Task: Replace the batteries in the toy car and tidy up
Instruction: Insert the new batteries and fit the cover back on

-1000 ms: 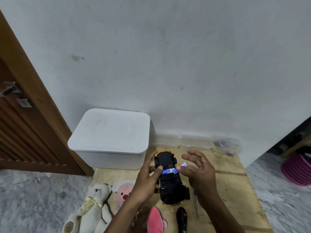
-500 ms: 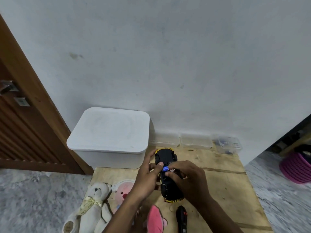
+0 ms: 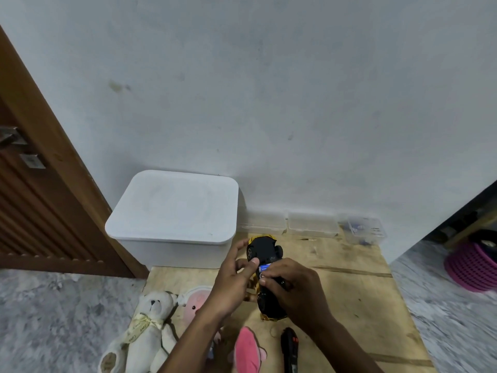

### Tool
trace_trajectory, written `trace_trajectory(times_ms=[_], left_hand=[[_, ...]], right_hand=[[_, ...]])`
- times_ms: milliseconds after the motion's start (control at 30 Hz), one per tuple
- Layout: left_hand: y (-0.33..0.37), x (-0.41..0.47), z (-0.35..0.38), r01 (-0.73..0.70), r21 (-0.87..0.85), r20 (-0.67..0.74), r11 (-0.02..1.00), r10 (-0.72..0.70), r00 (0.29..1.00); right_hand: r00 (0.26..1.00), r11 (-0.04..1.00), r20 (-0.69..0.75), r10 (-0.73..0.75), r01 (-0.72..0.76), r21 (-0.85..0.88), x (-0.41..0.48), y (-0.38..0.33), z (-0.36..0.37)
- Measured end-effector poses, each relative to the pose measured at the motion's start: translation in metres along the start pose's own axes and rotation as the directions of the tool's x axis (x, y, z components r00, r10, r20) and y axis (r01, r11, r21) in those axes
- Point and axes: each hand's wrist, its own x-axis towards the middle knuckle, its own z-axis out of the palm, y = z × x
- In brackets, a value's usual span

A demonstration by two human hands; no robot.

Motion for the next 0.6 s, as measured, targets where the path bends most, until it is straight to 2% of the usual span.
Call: trace_trajectory(times_ms=[300,467,533,600], left_hand=[[0.002,-0.004,0.002,-0.051,-0.014,-0.02,0.999,0.05,0.999],[0.002,-0.004,0.003,-0.044,0.005,-0.005,0.999,0.044,0.999],[0.002,-0.005,0.002,-0.024,0.013,0.0,1.0,0.024,1.0],[0.002,-0.006,0.001,-0.004,0.004,-0.009,1.0,0.004,1.0]], right_hand=[[0.998,0.985,0.008,0.06,-0.058,-0.16,-0.002,-0.004,0.003],[0.991,0.978,0.056,0.123,-0.111,-0.177,0.003,-0.007,0.001],[0.987,0.985,0.017,0.158,-0.156,-0.078,0.006,-0.009,-0.002],[0.954,0.933,0.012,0.299,-0.295,0.204,0.01,-0.013,-0.008]])
